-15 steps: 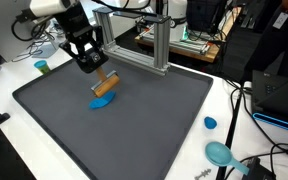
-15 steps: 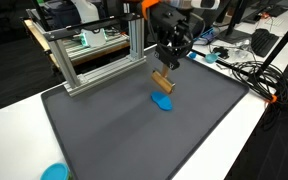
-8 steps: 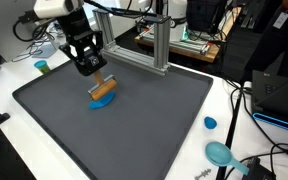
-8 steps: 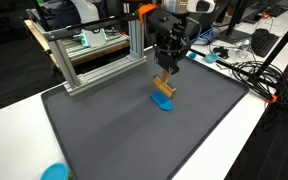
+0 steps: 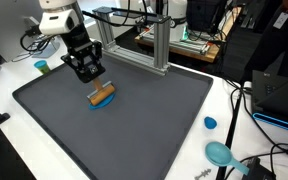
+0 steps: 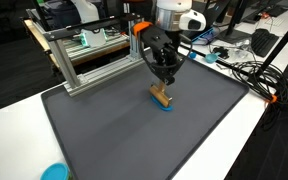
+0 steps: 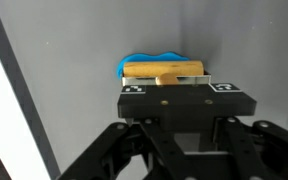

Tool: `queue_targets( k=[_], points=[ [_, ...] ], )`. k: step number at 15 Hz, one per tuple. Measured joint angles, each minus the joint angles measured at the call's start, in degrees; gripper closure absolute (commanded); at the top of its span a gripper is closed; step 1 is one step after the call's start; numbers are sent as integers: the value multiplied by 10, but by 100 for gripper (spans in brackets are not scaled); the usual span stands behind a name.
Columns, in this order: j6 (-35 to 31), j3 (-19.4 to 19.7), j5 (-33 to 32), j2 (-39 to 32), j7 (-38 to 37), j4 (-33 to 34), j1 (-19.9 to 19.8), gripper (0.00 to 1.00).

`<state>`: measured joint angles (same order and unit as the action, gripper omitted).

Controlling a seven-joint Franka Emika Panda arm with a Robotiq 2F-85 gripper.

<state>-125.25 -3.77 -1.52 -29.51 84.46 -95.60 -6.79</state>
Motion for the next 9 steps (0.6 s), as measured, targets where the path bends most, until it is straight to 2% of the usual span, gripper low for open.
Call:
queue_targets(
  k=[9],
  points=[
    [16, -5, 23, -11, 23, 17, -9, 78]
  ],
)
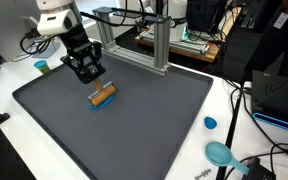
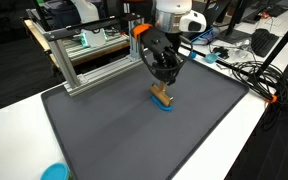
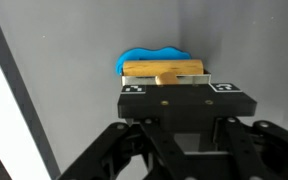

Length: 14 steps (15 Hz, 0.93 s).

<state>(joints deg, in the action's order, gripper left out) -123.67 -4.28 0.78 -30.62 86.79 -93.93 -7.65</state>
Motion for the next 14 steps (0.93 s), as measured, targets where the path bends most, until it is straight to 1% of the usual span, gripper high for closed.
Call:
queue_targets(
  k=[9, 11, 14],
  points=[
    [22, -2, 9, -15, 18, 25, -2, 78],
    [28, -7, 20, -18, 36, 31, -5, 78],
    [36, -22, 54, -29, 71, 35, -12, 78]
  ],
)
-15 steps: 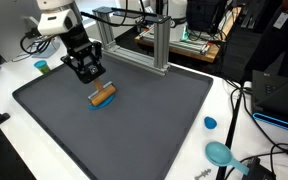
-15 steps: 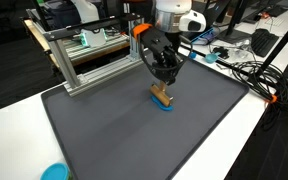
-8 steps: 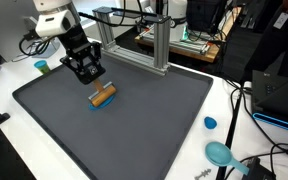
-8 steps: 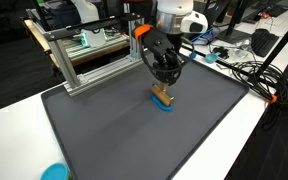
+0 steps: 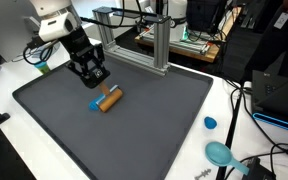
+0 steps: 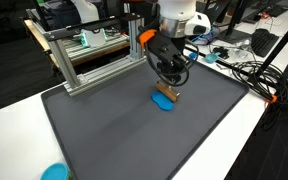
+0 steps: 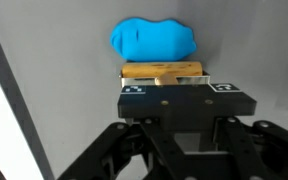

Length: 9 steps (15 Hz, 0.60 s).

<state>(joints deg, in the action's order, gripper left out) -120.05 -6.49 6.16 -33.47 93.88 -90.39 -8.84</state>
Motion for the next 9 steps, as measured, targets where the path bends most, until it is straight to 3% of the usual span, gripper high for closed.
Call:
queue_targets(
  k=[9],
  points=[
    [18, -11, 30, 14, 16, 10, 3, 78]
  ],
)
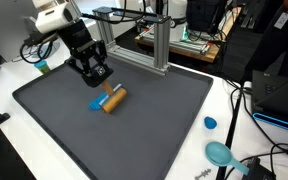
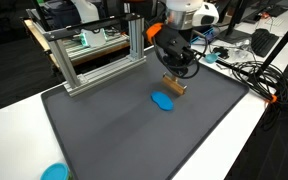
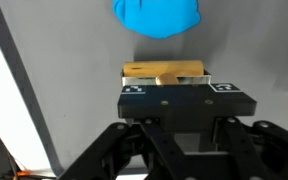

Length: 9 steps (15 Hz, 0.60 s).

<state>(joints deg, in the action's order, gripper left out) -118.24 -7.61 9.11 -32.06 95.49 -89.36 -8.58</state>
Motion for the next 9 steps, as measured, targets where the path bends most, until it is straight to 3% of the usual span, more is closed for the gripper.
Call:
queue_targets(
  k=[9],
  points=[
    [-45, 39, -26, 9, -42, -5, 2, 78]
  ],
)
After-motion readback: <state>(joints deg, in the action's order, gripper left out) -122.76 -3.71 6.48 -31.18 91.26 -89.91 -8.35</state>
